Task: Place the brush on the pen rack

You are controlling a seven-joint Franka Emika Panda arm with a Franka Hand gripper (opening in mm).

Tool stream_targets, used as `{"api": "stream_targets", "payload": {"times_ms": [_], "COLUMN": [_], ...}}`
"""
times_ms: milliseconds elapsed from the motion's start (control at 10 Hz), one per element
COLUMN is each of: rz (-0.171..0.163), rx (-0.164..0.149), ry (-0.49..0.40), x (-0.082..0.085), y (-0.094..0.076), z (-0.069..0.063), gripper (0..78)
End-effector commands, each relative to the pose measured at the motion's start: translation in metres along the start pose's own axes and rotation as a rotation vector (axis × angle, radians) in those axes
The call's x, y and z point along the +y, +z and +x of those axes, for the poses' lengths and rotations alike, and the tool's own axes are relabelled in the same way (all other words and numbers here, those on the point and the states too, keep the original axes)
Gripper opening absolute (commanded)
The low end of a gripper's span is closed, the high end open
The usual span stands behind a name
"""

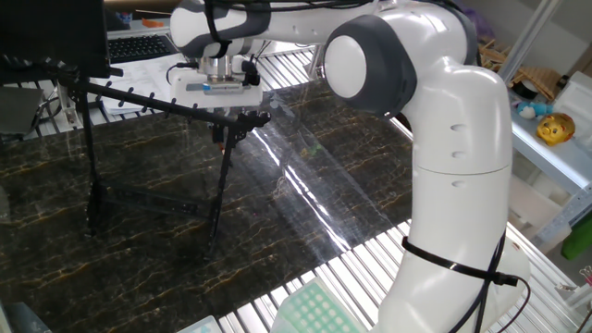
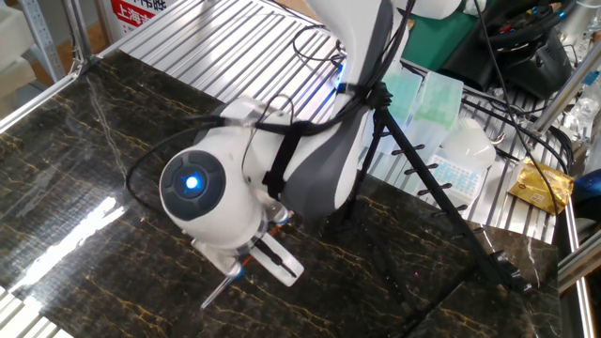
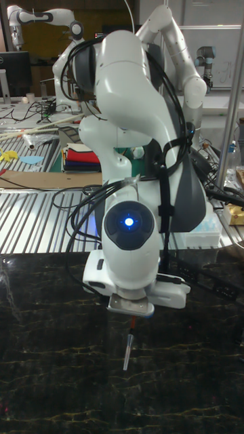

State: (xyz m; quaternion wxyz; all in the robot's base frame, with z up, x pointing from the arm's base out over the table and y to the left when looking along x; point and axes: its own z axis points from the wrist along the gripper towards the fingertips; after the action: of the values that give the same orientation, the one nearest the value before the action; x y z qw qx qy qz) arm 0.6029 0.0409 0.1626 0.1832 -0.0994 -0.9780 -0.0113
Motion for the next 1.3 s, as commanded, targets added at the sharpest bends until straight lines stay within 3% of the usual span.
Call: {"api": "stream_targets", "payload": {"times_ms": [100, 200, 600, 800, 1200, 1300], "rz": [-0.050, -0.054, -0.061, -0.059, -0.056, -0.061], "rx": [0.024, 0.031, 0.156, 0.172, 0.164, 0.175], "ry": [0.057, 0.058, 0.091, 0.098, 0.106, 0.132], "x": [0.0042, 0.0024, 0.0027, 0.0027, 0.0023, 0.0029], "y": [-0.0057, -0.0073, -0.0070, -0.0070, -0.0072, -0.0064], "z": [0.0060, 0.0042, 0.0039, 0.0039, 0.0094, 0.0121], "gripper": [2.0, 2.0, 2.0, 2.0, 2.0, 2.0]}}
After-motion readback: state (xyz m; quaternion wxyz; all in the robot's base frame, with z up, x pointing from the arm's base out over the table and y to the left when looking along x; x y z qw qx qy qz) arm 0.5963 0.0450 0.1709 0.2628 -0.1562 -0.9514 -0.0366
